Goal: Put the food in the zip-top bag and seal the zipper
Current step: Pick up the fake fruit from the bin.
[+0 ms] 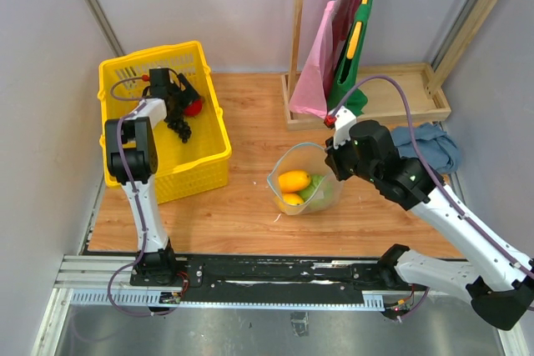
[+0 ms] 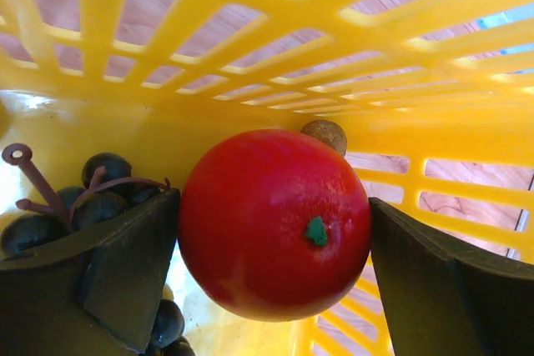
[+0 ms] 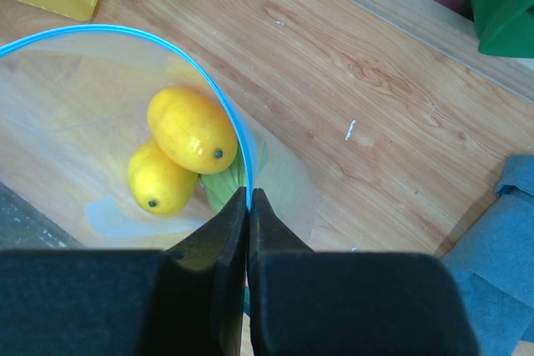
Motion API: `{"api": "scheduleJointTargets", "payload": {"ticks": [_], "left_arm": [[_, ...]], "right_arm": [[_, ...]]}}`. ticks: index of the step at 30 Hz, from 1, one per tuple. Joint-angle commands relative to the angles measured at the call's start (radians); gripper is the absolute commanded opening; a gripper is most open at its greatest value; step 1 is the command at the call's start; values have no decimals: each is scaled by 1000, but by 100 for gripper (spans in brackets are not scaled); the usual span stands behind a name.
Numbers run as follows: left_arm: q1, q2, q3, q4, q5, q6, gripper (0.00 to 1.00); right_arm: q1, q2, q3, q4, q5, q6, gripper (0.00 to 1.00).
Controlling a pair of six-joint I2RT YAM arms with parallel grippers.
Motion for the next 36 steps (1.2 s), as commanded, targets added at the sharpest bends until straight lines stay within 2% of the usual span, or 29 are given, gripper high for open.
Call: {"api": "scheduleJointTargets", "payload": {"ticks": [1, 4, 6, 11, 14, 17, 29, 36], "left_arm": [[10, 52, 15, 38, 67, 4, 95], [9, 68, 21, 41, 68, 21, 92], [9, 67, 19, 48, 73, 39, 85], [9, 16, -19, 67, 96, 66, 65], [10, -49, -61, 78, 93, 83, 49], [10, -133, -124, 85, 80, 93, 40], [5, -479, -274, -31, 25, 133, 30], [-66, -713, -340, -134, 8, 163, 30]], "right_arm": [[-15, 7, -10, 20, -13, -17, 3], [-15, 7, -10, 18, -14, -16, 3], [-15, 7, -13, 20, -12, -15, 3], [-15, 5, -14, 18, -19, -10, 3], [-15, 3, -15, 19, -25, -8, 3], [-15, -2, -14, 18, -26, -7, 3], [-15, -13, -15, 18, -22, 0, 3], [-14, -21, -17, 28, -28, 16, 2]]}}
